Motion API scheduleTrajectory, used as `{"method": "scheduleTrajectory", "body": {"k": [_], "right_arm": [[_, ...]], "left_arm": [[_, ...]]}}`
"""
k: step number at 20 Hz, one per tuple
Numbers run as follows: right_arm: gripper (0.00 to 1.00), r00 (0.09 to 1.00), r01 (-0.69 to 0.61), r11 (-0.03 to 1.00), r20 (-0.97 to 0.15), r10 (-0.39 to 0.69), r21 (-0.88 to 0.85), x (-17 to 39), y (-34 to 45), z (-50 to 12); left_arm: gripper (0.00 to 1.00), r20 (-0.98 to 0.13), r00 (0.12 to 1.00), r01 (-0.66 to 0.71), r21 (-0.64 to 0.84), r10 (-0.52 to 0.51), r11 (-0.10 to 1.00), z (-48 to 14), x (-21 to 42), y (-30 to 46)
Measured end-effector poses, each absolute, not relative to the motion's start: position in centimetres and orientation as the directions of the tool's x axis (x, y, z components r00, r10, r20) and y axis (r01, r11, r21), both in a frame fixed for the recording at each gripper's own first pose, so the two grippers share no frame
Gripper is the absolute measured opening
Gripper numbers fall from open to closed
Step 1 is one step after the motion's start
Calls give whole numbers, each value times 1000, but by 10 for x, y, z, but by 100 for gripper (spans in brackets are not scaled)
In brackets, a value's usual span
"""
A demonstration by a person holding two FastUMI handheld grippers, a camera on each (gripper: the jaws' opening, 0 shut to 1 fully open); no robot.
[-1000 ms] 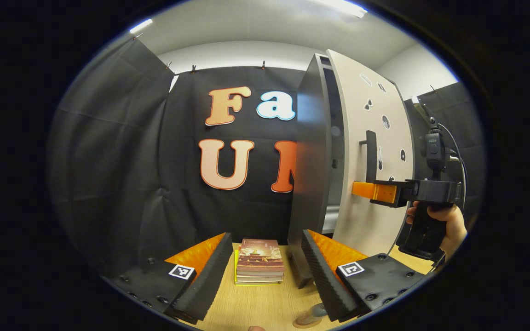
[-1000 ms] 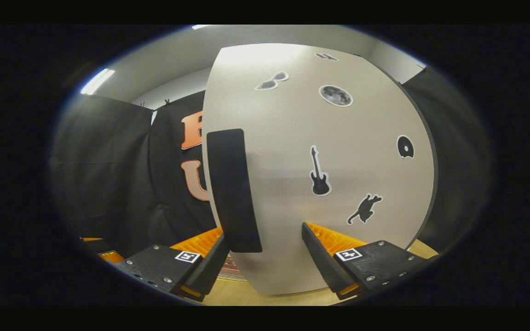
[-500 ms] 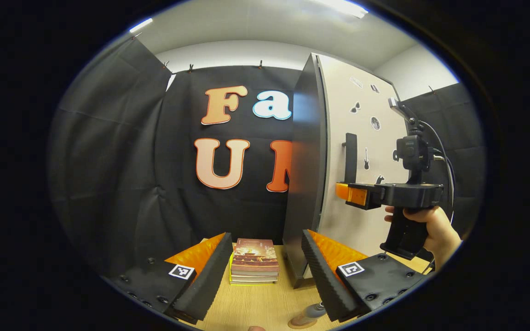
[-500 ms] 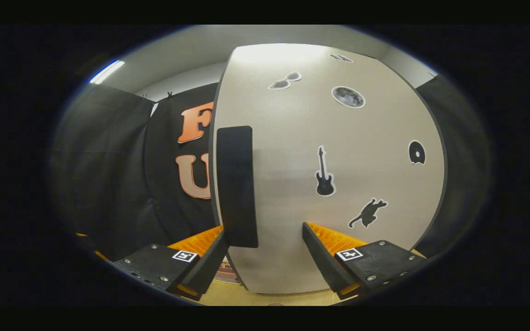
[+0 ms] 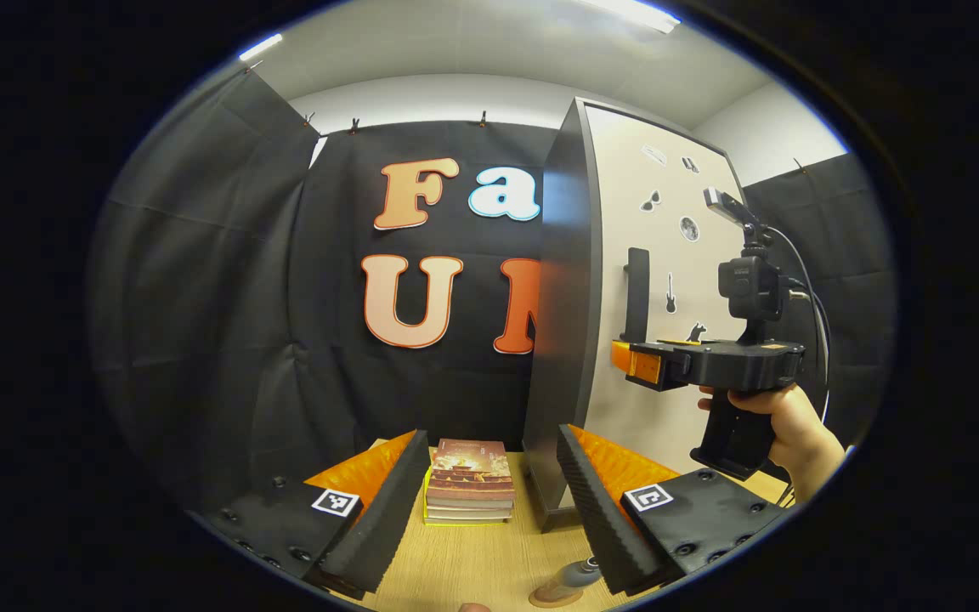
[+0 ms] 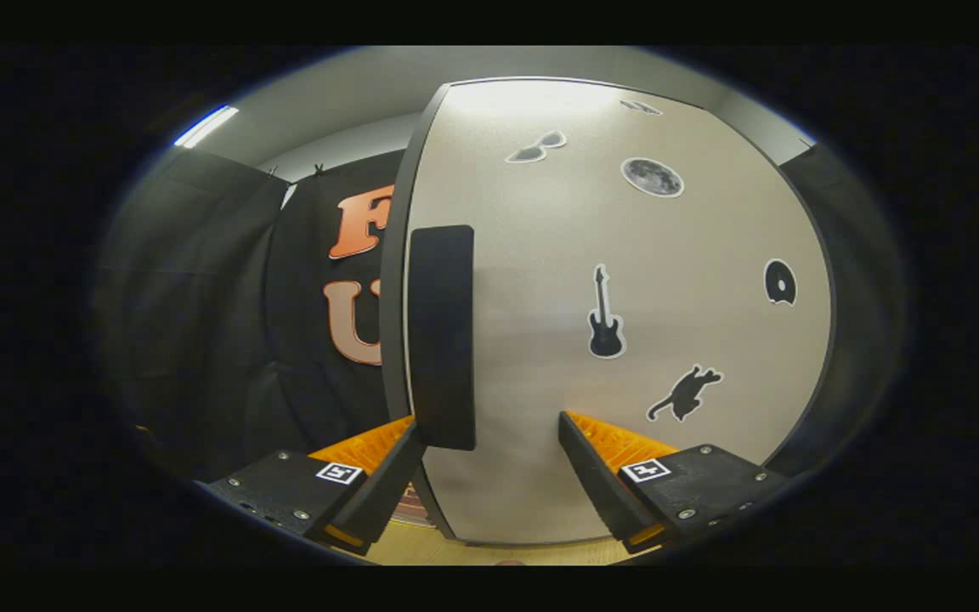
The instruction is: Open the cabinet door with the right hand, grasp the bottle in the cabinet with the left hand and place it on the coaster, then close the cabinet door with the right hand.
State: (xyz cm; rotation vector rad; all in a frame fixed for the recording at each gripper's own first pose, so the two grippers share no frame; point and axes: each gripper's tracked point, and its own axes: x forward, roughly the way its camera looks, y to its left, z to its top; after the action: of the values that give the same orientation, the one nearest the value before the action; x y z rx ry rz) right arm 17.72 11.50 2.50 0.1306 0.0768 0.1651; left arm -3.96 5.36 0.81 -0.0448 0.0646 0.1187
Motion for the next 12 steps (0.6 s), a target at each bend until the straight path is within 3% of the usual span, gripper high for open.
{"method": "scheduleTrajectory", "body": {"k": [6, 12], "right_arm": [[95, 982, -168, 977, -63, 178, 133, 170, 115, 26], [95, 984, -173, 975, -22, 177, 137, 126, 106, 39]], "left_arm": [[99, -65, 991, -121, -37, 118, 992, 10, -39, 51], [98, -62, 994, -96, -27, 94, 995, 11, -34, 40]]}}
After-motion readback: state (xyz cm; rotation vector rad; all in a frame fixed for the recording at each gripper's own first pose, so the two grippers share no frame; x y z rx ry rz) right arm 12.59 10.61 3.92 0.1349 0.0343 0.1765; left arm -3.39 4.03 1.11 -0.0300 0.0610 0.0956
